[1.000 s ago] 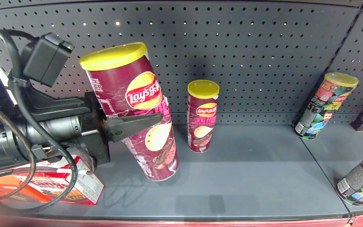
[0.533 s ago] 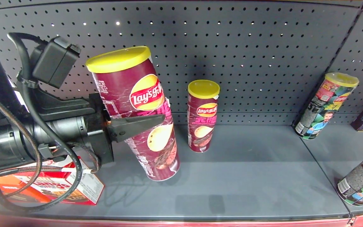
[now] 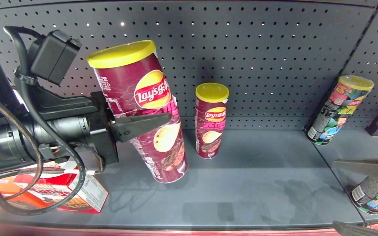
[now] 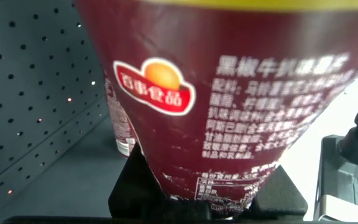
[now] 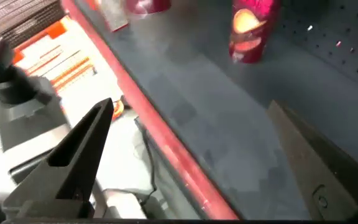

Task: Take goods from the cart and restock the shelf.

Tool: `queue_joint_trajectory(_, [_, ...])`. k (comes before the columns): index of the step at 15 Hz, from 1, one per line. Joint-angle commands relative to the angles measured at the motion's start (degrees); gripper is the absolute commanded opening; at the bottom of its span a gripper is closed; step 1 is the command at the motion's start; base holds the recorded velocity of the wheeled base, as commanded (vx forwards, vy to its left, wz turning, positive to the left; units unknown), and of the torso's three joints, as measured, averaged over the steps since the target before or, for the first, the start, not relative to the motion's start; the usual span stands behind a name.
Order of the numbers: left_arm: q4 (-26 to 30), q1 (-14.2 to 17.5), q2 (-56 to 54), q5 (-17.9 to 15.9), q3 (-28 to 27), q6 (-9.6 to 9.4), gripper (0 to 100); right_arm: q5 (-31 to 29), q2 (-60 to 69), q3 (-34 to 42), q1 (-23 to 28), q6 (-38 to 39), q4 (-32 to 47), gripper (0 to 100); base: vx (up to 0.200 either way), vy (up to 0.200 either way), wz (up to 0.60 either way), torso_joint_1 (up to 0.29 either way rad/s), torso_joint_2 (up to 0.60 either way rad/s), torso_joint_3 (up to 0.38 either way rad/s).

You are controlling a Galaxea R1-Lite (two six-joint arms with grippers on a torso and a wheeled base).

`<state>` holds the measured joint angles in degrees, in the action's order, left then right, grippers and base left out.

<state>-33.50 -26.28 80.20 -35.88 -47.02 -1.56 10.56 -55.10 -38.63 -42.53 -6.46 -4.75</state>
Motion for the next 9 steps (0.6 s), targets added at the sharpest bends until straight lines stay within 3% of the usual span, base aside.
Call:
queue_joint_trajectory(1, [-0.07, 0.09, 0.04, 0.02, 0.17, -0.02, 0, -3.0, -7.13, -1.27, -1.5, -0.22, -4.65, 100, 0.0, 0.0, 0.0, 0.0, 0.0, 0.0])
queue_joint_trajectory(9, [0.01, 1.23, 0.39, 0.02, -0.18, -0.02, 0, -6.6, -18.64, -5.75, -0.97, 2.15, -7.29, 100, 0.0, 0.0, 0.0, 0.0, 0.0, 0.0])
